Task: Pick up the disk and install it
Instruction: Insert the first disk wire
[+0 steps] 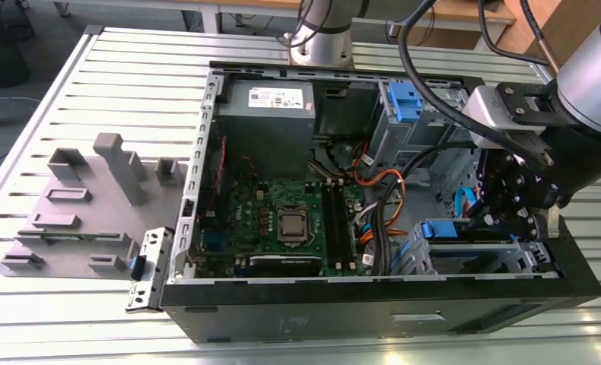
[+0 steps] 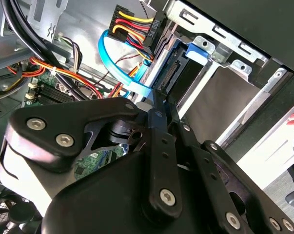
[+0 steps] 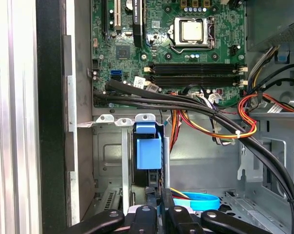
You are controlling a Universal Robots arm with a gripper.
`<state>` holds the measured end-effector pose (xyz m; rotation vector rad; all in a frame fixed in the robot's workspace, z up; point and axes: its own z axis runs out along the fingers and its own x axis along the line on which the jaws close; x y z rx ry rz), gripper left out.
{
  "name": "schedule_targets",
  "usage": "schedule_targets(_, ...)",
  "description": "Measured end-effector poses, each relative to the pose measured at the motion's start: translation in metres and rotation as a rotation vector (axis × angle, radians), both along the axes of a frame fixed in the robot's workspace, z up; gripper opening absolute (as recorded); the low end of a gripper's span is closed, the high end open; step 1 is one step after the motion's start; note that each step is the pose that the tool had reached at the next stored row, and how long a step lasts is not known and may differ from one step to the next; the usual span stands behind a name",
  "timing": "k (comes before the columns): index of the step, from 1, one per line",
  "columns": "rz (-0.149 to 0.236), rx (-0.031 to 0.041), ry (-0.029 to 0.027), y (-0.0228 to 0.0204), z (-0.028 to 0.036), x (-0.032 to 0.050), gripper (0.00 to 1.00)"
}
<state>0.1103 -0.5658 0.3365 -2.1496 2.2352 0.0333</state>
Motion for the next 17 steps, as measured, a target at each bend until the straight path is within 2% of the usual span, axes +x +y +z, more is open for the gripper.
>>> schedule_targets(11, 0.0, 0.0008, 0.0, 0.0, -0.0003, 0.0, 0.16)
schedule_targets(17, 0.0, 0.0012, 0.0, 0.0, 0.0026, 0.0, 0.16)
